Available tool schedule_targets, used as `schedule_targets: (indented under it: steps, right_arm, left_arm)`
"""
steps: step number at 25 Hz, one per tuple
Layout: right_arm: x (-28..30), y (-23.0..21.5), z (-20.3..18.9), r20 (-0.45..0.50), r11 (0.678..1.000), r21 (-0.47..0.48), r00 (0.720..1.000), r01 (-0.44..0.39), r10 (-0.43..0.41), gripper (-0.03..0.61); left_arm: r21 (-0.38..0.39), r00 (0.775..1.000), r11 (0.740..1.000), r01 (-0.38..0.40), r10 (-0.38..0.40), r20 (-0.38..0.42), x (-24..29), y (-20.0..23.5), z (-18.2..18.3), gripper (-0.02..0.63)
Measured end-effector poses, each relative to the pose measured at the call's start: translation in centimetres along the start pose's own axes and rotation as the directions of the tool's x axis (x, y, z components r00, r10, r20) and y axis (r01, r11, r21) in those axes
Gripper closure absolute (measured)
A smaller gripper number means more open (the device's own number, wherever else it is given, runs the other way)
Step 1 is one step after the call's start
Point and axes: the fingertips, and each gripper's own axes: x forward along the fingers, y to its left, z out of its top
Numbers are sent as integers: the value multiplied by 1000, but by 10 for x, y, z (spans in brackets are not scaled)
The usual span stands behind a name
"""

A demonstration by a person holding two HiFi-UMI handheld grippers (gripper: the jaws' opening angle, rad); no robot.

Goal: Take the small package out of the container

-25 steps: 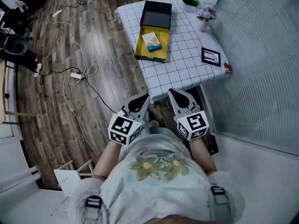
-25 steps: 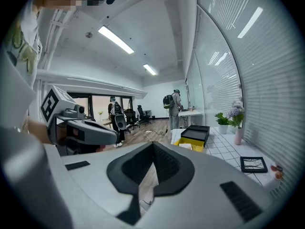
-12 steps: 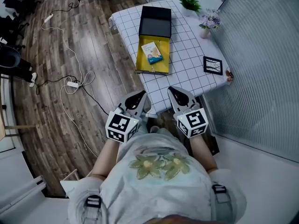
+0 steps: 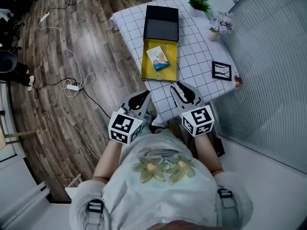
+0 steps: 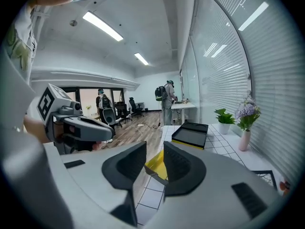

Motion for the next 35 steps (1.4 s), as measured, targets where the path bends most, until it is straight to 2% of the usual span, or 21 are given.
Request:
schedule_targets:
  steps: [20, 35]
  right_arm:
    - [70, -29, -14, -142, 999, -7, 989, 47, -48, 328]
    - [131, -47, -40, -306, 998, -5, 950, 68, -66, 264]
  left_arm:
    - [-3, 996, 997, 72, -72, -46, 47, 46, 11, 607]
    - [-21, 990, 994, 108, -110, -84, 73, 87, 12, 607]
